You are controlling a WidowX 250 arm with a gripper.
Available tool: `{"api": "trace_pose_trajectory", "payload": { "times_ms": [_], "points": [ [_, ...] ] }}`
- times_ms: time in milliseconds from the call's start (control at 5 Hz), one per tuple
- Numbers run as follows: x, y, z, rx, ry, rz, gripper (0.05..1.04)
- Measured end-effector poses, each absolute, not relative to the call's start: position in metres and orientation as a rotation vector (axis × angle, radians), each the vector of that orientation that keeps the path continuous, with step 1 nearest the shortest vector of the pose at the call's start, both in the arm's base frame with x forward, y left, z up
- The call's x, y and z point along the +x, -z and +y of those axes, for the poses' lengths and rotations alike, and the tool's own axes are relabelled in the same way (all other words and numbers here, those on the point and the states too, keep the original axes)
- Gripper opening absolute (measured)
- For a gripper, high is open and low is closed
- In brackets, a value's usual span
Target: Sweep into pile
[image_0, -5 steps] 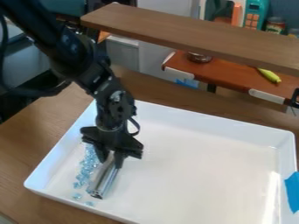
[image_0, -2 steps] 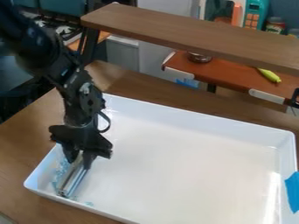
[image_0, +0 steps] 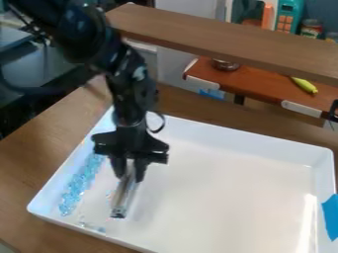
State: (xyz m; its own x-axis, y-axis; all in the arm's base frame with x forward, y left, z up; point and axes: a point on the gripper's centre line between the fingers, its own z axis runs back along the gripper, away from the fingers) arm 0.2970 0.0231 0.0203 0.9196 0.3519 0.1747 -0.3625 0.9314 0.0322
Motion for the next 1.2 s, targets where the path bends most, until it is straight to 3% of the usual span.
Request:
{"api": "trace_pose_trajectory", "payload": {
  "times_ms": [400, 600, 800, 1200],
  "points": [
    [0.3, -0.017, 0.007, 0.065, -0.326, -0.217, 0.354],
    [0.28, 0.001, 0.017, 0.092, -0.25, -0.223, 0.354],
    [0.274, 0.001, 0.037, 0.108, -0.23, -0.288, 0.354],
    [0.27, -0.004, 0.065, 0.116, -0.213, -0.301, 0.354]
  ]
}}
